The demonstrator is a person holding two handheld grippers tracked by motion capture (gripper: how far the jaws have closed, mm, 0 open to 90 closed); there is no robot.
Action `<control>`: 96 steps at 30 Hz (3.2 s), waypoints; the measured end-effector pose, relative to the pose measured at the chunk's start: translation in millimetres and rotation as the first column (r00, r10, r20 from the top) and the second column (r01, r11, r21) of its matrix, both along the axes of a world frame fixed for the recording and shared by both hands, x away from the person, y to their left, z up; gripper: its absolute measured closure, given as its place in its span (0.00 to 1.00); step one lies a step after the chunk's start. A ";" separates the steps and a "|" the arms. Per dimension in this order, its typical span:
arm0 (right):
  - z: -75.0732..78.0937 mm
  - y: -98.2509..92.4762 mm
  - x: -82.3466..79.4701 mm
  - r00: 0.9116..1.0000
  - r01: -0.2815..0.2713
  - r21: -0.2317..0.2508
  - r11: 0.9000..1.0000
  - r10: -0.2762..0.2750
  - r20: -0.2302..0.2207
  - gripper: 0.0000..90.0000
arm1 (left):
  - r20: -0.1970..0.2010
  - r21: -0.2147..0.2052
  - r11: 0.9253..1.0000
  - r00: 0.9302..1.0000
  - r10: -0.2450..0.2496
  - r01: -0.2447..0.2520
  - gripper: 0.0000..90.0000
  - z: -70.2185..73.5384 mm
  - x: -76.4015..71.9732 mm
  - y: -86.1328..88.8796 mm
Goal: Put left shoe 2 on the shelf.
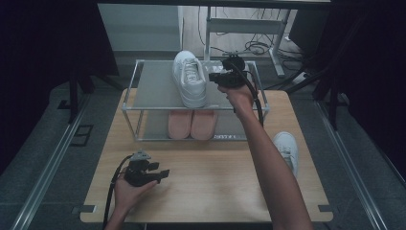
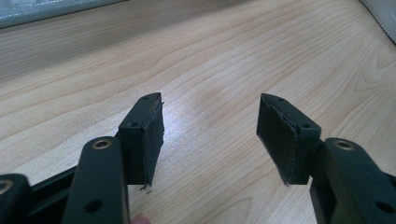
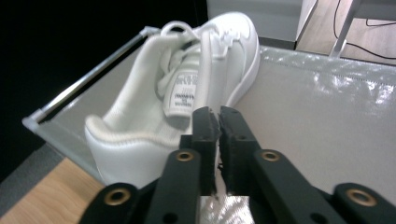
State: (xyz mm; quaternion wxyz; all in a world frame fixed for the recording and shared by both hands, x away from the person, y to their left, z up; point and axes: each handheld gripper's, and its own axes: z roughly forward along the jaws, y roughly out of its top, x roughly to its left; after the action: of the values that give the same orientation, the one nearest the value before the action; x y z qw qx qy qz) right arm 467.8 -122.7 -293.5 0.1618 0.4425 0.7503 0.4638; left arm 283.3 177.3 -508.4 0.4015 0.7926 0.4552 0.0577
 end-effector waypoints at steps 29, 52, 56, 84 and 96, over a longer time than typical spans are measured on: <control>-44.1 3.6 -3.8 0.997 -0.058 -0.078 0.995 0.055 -0.047 1.00 | -0.004 0.008 1.000 1.000 -0.008 0.008 0.46 -2.0 0.1 -2.8; -39.1 15.1 -6.7 0.998 -0.051 -0.089 0.995 0.049 -0.029 1.00 | -0.009 0.011 1.000 1.000 -0.011 0.011 0.46 -2.7 0.5 -4.3; -39.1 16.9 -6.3 0.999 -0.048 -0.074 0.996 0.046 -0.028 1.00 | -0.009 0.013 1.000 1.000 -0.012 0.012 0.46 -3.2 0.9 -4.2; -39.5 78.4 -15.7 0.989 -0.147 -0.057 0.988 0.145 -0.026 1.00 | -0.006 0.005 1.000 1.000 -0.011 0.011 0.46 -2.4 0.4 -2.7; -36.2 58.7 -17.9 0.990 -0.142 -0.036 0.989 0.142 -0.015 1.00 | -0.006 0.008 1.000 1.000 -0.008 0.008 0.46 -2.6 0.2 -2.6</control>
State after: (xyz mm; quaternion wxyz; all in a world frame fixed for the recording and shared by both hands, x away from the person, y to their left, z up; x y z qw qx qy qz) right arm 450.0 -64.0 -329.7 0.1318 0.3878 0.7893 0.4575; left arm 283.5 174.7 -511.0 0.3970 0.7962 0.4532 0.0555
